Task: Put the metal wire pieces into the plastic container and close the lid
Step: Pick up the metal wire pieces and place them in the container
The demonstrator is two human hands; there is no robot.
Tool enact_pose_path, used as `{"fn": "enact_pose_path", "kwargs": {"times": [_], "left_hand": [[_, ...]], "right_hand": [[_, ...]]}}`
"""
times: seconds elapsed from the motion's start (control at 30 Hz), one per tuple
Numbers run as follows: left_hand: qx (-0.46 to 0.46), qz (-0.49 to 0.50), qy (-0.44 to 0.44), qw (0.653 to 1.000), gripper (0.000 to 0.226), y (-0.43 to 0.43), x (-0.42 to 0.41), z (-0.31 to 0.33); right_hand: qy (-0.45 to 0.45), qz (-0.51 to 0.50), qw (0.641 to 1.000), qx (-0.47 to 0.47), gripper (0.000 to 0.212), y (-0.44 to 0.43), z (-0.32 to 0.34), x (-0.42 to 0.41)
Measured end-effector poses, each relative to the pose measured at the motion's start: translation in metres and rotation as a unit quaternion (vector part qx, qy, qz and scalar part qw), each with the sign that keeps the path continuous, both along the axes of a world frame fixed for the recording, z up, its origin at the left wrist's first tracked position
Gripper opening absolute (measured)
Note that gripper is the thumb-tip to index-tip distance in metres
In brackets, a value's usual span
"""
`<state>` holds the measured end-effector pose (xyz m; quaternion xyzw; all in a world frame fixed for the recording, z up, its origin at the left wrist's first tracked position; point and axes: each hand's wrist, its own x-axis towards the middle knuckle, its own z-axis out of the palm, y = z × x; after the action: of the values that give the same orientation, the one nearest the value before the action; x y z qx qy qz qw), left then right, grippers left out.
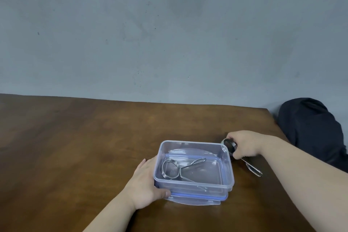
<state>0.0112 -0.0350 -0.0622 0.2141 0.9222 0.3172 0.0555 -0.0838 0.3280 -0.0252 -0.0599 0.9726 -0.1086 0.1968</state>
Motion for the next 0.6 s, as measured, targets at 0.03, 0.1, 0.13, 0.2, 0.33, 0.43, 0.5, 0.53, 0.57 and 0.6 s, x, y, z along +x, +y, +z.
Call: {"fn": "enact_pose_path", "kwargs": {"times": [0.03,0.1,0.13,0.2,0.33,0.43,0.5,0.53,0.57,0.6], "left_hand": [[0.000,0.001,-0.001,1.000,0.092,0.000,0.000,0.000],[-0.007,0.004,-0.001,1.000,0.084,0.001,0.000,-0.001],[-0.012,0.007,-0.001,1.000,0.084,0.002,-0.001,-0.002],[-0.016,0.010,0.002,1.000,0.085,0.005,-0.004,-0.005],[-0.010,0.019,0.007,1.000,0.089,0.024,-0.012,-0.009],[-0.002,0.024,0.016,1.000,0.093,0.031,-0.016,-0.014],[-0.004,0.018,0.020,1.000,0.094,0.030,-0.018,-0.016],[-0.004,0.017,0.021,1.000,0.095,0.030,-0.018,-0.017],[-0.004,0.016,0.022,1.000,0.095,0.030,-0.018,-0.017],[-0.004,0.016,0.022,1.000,0.094,0.030,-0.018,-0.017]], "right_hand": [[0.012,-0.017,1.000,-0.015,0.037,0.005,0.004,0.004],[0.051,-0.056,0.995,-0.065,0.029,0.012,0.020,0.011],[0.077,-0.072,0.990,-0.092,0.028,0.012,0.032,0.014],[0.128,-0.082,0.980,-0.126,0.031,0.001,0.063,0.017],[0.164,0.038,0.975,-0.143,0.045,-0.057,0.113,0.035],[0.135,0.157,0.976,-0.072,0.051,-0.104,0.113,0.055],[0.104,0.200,0.974,-0.017,0.054,-0.122,0.095,0.058],[0.089,0.204,0.975,0.007,0.055,-0.126,0.084,0.058],[0.079,0.204,0.975,0.027,0.055,-0.128,0.074,0.056],[0.071,0.204,0.975,0.044,0.055,-0.128,0.066,0.054]]}}
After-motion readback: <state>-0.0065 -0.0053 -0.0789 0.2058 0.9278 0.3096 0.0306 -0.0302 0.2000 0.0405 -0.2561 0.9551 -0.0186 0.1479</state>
